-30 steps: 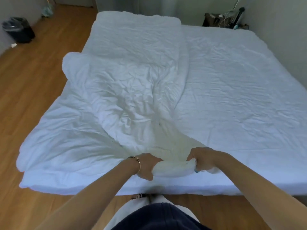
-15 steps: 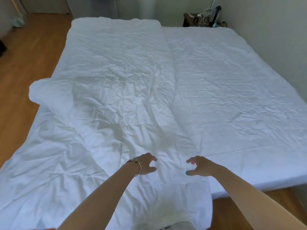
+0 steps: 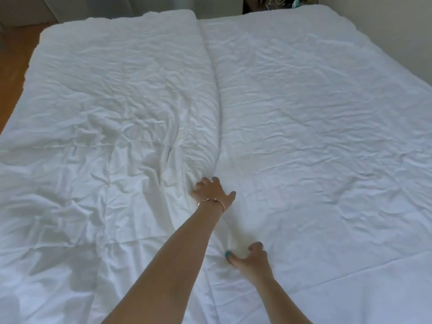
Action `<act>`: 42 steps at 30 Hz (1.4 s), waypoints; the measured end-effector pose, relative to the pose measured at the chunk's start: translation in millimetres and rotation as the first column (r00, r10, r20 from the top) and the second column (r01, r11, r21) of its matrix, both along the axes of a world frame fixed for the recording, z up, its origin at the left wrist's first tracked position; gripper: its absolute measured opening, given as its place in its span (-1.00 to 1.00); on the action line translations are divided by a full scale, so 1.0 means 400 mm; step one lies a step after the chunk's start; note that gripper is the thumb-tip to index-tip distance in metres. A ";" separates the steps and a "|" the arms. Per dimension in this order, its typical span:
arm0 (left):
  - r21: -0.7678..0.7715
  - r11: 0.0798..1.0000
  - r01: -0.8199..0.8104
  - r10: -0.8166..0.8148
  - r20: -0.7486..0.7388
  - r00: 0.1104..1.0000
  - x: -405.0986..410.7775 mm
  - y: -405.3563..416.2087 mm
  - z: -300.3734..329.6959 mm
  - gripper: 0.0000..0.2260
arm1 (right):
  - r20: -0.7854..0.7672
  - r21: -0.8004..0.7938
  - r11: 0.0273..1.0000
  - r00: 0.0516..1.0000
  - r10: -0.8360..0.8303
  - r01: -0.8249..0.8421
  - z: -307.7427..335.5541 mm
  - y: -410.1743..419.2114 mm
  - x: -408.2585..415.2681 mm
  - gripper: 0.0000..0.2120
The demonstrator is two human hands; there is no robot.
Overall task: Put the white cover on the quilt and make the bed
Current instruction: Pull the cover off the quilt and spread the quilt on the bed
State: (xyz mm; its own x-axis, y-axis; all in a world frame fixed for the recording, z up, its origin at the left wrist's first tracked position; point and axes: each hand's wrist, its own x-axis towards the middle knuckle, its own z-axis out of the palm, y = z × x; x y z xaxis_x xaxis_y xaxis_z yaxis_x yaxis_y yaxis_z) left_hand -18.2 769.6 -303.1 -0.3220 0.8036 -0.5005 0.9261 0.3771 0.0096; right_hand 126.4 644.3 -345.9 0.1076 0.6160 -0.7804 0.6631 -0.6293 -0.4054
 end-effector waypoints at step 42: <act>0.051 0.875 -0.482 0.481 0.032 0.876 -1.239 -1.454 0.007 -0.38 | 0.273 0.025 0.277 0.274 0.922 -0.960 0.047 -0.901 -1.000 -0.35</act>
State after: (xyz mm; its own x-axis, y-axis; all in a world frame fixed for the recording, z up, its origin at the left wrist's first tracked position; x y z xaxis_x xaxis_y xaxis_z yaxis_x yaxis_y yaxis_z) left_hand -513.8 188.1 -300.3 -0.6679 0.5781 -0.4688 0.6296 0.7747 0.0583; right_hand -273.7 284.0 -327.1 -0.5213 0.4804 -0.7053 0.8070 0.5462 -0.2245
